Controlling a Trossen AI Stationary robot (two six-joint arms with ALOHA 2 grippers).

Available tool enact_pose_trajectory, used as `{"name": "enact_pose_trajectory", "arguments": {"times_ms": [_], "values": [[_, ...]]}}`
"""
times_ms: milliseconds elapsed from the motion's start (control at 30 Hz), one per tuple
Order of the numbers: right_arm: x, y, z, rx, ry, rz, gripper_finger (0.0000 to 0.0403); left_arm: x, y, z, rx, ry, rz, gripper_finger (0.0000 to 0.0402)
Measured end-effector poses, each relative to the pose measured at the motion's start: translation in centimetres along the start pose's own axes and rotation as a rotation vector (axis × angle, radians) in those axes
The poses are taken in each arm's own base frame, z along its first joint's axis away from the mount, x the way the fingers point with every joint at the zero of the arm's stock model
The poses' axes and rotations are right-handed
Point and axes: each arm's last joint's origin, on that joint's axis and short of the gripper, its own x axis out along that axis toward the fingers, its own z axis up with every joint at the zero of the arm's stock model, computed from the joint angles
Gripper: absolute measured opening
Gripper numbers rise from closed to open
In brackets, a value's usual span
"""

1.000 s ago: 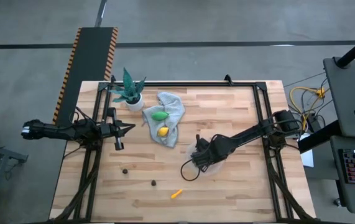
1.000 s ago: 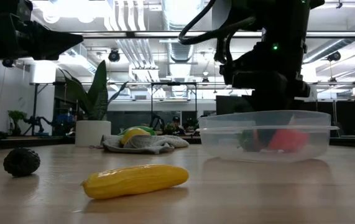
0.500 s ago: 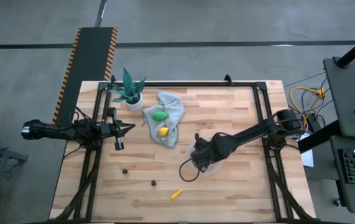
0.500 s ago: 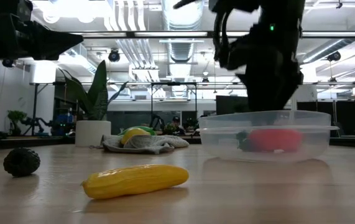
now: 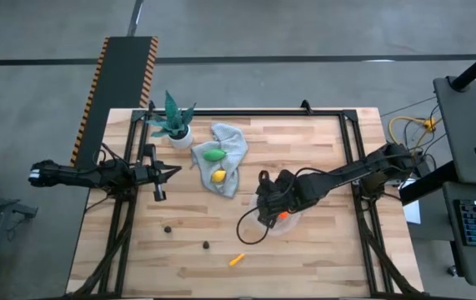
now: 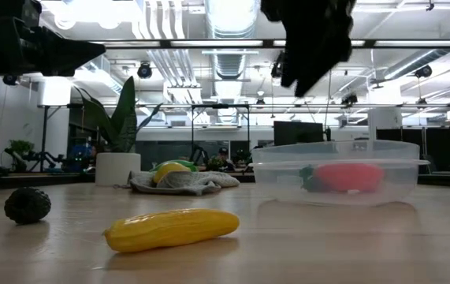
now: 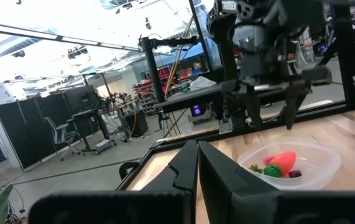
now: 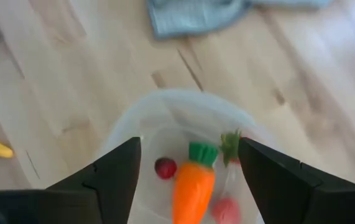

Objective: Pick and placing Produce into tupperware
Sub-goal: Put the black cherry into the transparent bin

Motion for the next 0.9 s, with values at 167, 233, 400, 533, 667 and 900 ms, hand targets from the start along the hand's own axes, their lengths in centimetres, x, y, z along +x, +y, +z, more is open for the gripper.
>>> {"name": "enact_pose_trajectory", "arguments": {"times_ms": [167, 233, 400, 533, 667, 900], "values": [[-1.2, 0.5, 0.6, -0.079, -0.144, -0.091, 0.0258, 0.0, 0.0, 0.0, 0.001, 0.002, -0.001, 0.0], [-1.5, 0.6, 0.6, -0.093, -0.233, -0.188, 0.0258, 0.0, 0.0, 0.0, 0.001, 0.001, 0.0, 0.0], [-2.1, 0.9, 0.3, -0.147, -0.383, -0.352, 0.0258, 0.0, 0.0, 0.0, 0.0, 0.001, 0.0, 0.0], [-2.2, 1.1, 0.5, -0.177, -0.4, -0.358, 0.0258, 0.0, 0.0, 0.0, 0.0, 0.001, -0.001, 0.0], [-2.2, 1.1, 0.5, -0.168, -0.401, -0.353, 0.0258, 0.0, 0.0, 0.0, 0.0, 0.002, -0.001, 0.0], [-5.3, 2.5, -0.3, -0.183, -0.557, -0.307, 0.0258, 0.0, 0.0, 0.0, 0.0, 0.002, -0.001, 0.0]]}}
